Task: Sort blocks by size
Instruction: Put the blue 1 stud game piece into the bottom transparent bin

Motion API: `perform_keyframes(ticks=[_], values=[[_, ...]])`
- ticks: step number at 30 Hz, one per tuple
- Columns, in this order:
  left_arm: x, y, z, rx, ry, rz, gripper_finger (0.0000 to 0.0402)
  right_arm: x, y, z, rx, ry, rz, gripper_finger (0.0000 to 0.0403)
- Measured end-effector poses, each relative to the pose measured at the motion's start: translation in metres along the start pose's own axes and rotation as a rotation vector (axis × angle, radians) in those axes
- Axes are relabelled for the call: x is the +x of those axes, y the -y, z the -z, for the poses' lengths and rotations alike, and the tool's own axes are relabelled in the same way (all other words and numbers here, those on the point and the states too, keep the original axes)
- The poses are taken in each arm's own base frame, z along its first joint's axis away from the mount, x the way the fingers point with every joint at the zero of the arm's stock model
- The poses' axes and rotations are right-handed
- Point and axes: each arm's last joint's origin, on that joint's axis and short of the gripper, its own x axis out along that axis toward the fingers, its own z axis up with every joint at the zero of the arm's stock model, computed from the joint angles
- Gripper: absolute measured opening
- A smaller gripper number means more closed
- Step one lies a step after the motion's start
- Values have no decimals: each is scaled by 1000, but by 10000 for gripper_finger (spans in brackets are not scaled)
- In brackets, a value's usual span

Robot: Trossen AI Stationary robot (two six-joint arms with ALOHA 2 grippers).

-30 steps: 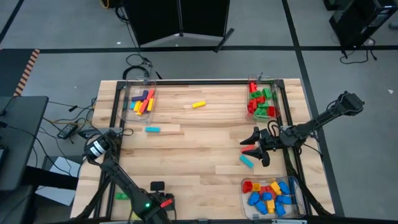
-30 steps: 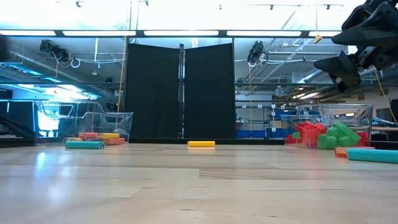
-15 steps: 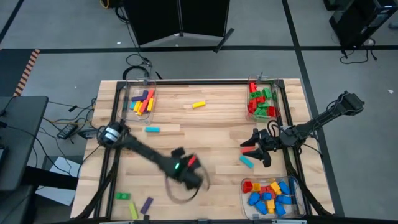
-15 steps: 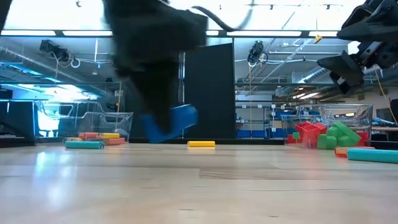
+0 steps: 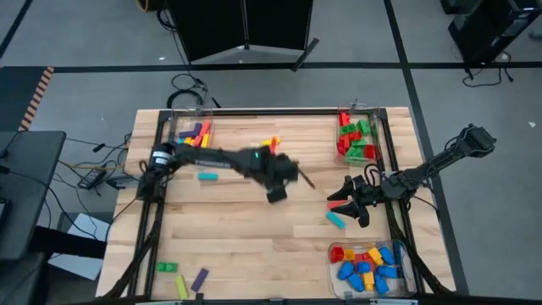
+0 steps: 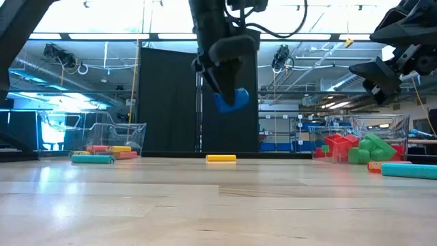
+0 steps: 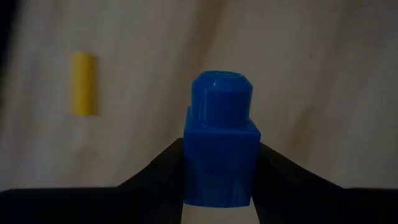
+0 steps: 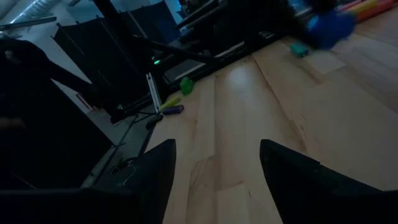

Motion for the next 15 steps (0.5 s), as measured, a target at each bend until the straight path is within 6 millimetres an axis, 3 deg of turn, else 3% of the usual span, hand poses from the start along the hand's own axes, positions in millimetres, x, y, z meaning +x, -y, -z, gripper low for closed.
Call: perform_keyframes(ticks=[6, 11, 15], values=[[-27, -75, -7, 31, 2, -51, 144, 0, 0, 0, 0, 0, 0, 246], [-50, -141, 6, -51, 37, -86, 144, 0, 1, -1, 0, 26, 40, 243], [-61, -174, 18, -134, 92, -26, 144, 0, 2, -2, 0, 49, 70, 244]])
